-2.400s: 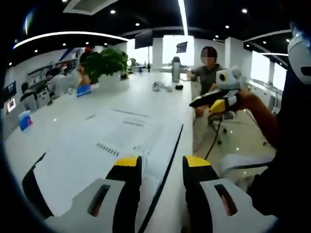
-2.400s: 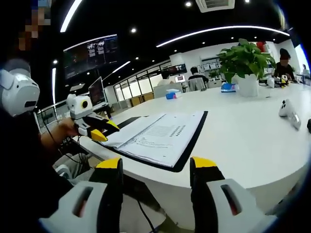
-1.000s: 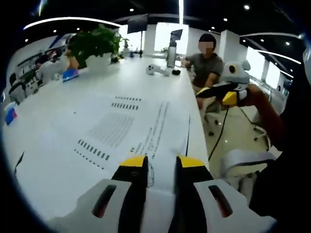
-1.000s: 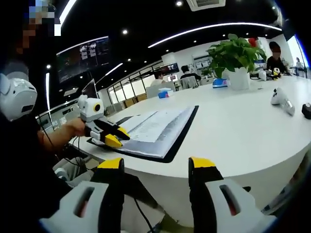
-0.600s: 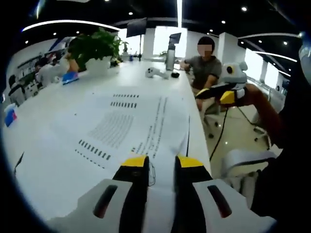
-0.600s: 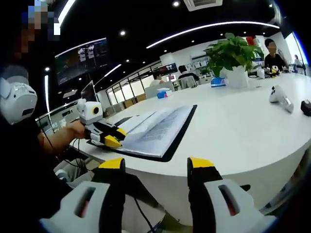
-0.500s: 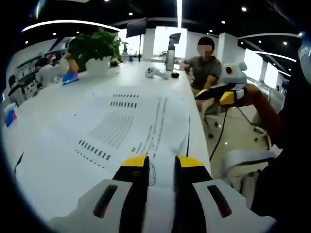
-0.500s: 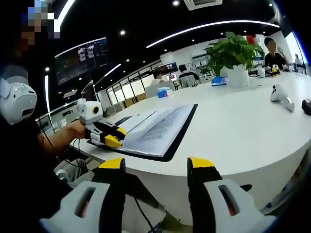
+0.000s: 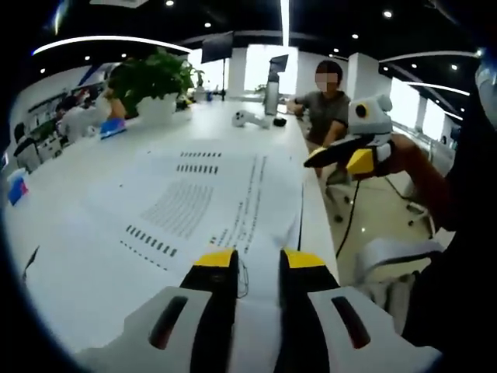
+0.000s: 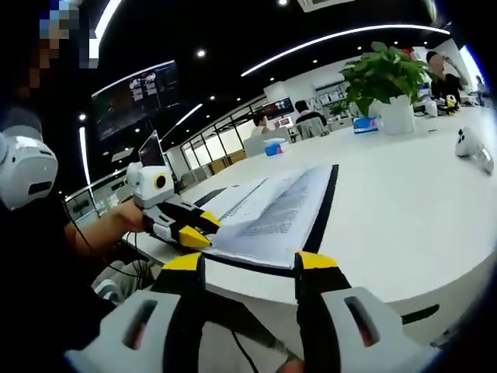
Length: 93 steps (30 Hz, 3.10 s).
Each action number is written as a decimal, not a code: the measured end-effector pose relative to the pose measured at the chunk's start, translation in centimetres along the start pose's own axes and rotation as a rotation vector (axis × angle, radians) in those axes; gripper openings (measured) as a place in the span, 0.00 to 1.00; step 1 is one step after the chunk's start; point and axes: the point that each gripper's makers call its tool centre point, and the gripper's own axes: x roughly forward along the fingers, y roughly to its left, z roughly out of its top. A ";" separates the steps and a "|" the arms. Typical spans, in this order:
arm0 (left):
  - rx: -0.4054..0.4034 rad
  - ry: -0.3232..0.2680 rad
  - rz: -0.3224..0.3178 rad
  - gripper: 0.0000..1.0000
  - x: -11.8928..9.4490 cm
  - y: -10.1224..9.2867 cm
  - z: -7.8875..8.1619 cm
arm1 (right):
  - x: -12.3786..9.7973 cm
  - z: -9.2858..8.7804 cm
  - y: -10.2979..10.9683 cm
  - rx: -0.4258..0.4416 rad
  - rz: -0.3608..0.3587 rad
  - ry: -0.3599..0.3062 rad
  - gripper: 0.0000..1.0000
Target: Flip through the bound document one page at a time
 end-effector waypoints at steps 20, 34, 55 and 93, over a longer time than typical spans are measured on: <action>0.022 0.015 0.012 0.25 0.1 0.0 -0.1 | 5.2 1.7 0.4 0.515 0.095 -0.128 0.30; 0.036 0.003 0.010 0.25 0.2 -0.1 0.1 | 5.6 1.3 -2.3 0.714 -0.076 -0.242 0.22; 0.035 -0.010 0.015 0.25 0.3 -0.2 0.3 | 5.5 1.0 -3.3 0.755 -0.145 -0.296 0.16; 0.005 -0.024 -0.009 0.26 0.2 -0.7 0.3 | 5.4 0.3 -3.6 0.719 -0.180 -0.301 0.01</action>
